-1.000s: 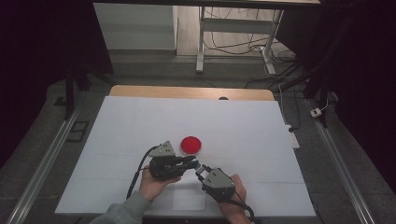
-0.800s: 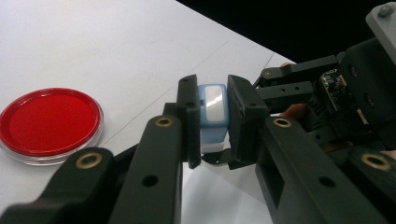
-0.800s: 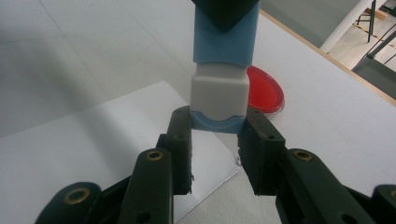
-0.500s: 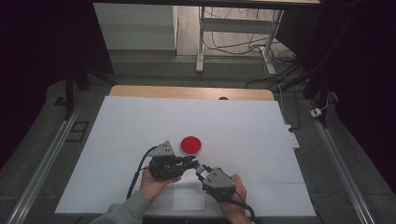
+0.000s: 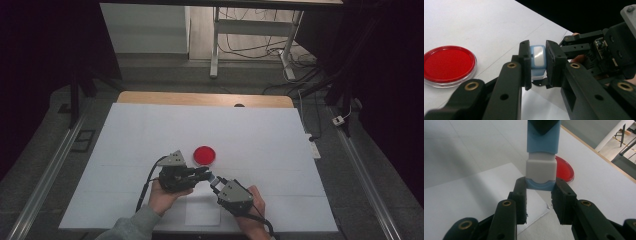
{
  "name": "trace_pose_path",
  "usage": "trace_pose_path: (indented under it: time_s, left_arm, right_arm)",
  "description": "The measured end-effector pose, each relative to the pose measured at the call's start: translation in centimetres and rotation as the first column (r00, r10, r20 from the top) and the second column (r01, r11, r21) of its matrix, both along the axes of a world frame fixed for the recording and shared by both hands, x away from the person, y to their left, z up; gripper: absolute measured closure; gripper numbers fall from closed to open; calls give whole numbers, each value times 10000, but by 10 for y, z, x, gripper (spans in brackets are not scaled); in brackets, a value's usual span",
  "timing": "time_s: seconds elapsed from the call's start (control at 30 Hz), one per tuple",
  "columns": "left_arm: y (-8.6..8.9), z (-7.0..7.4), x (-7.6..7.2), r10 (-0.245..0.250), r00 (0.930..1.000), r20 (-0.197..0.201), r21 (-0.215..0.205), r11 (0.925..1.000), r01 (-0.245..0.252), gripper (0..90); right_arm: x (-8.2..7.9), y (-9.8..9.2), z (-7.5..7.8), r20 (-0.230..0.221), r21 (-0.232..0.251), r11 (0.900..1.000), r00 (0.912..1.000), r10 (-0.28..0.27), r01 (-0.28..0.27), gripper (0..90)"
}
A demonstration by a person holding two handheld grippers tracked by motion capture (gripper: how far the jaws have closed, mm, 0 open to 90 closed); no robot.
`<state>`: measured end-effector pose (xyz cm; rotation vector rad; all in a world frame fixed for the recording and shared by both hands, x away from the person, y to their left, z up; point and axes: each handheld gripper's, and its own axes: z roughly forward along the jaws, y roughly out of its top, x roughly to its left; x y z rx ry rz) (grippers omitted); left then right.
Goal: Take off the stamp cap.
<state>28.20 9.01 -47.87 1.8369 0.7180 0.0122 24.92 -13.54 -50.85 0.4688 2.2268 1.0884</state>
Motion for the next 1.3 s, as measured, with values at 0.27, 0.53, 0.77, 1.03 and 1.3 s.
trace_pose_path:
  time_s: [0.27, 0.53, 0.77, 1.03, 1.3]
  left_arm:
    - [0, 1, -1, 87, 9999, 111, -88, 9999, -86, 761]
    - [28, 11, 3, 738, 9968, 308, -503, 9961, -722, 765]
    - [14, 9, 1, 338, 9985, 423, -103, 9994, -334, 763]
    - [14, 7, 2, 170, 9995, 261, -64, 9998, -169, 763]
    - [15, 7, 1, 217, 9995, 227, -91, 9997, -215, 762]
  right_arm:
    - [1, -2, 1, -173, 269, 9995, 9997, -165, 169, 654]
    - [2, -10, -3, -297, 298, 9985, 9985, -450, 458, 656]
    - [3, -15, 0, -274, 425, 9986, 9992, -300, 312, 655]
    - [7, -25, 1, -527, 729, 9967, 9981, -325, 363, 653]
    - [11, -40, 2, -898, 1110, 9924, 9950, -436, 535, 652]
